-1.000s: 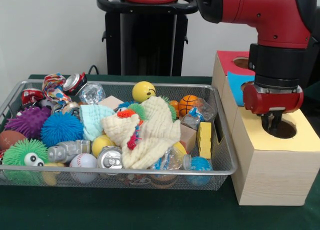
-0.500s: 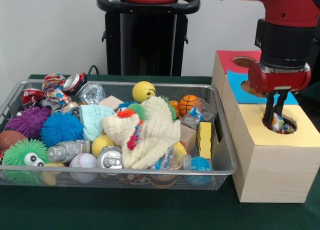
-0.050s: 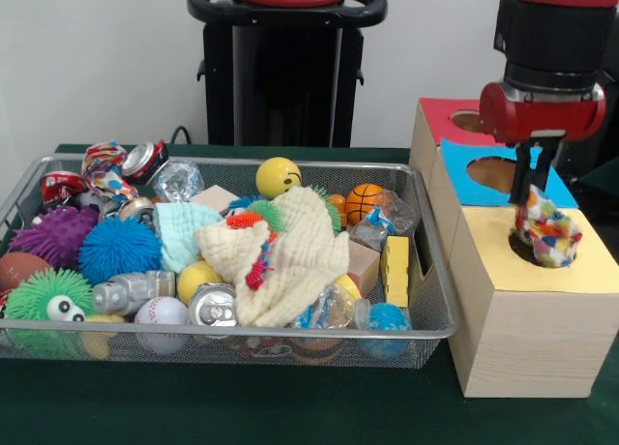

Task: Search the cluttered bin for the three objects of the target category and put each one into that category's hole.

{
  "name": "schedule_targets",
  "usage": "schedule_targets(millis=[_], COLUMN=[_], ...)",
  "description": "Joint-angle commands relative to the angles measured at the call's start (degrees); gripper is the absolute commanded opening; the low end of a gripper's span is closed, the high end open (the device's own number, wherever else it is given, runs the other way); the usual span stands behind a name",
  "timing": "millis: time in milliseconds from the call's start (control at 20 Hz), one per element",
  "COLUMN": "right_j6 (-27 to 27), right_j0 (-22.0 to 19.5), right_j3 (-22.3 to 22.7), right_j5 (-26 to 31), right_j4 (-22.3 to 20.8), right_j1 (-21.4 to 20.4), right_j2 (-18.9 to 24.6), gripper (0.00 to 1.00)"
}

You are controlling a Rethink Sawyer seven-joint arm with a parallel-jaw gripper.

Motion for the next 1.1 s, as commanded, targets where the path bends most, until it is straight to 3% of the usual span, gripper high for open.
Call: schedule_targets(millis=[50, 850, 1100], right_j6=[11.53, 13.34, 14.52], right_j0=[-2.42, -3.90, -6.23], right_j3=[7.39, 7.34, 9.64], right_j5=[6.23, -7.13, -14.74], right_j4=[0.93, 2.25, 4.46], right_j1=[-2.82, 3.73, 4.34], right_j2=[0.57, 5.70, 10.73], gripper=[0.00, 0.00, 0.00])
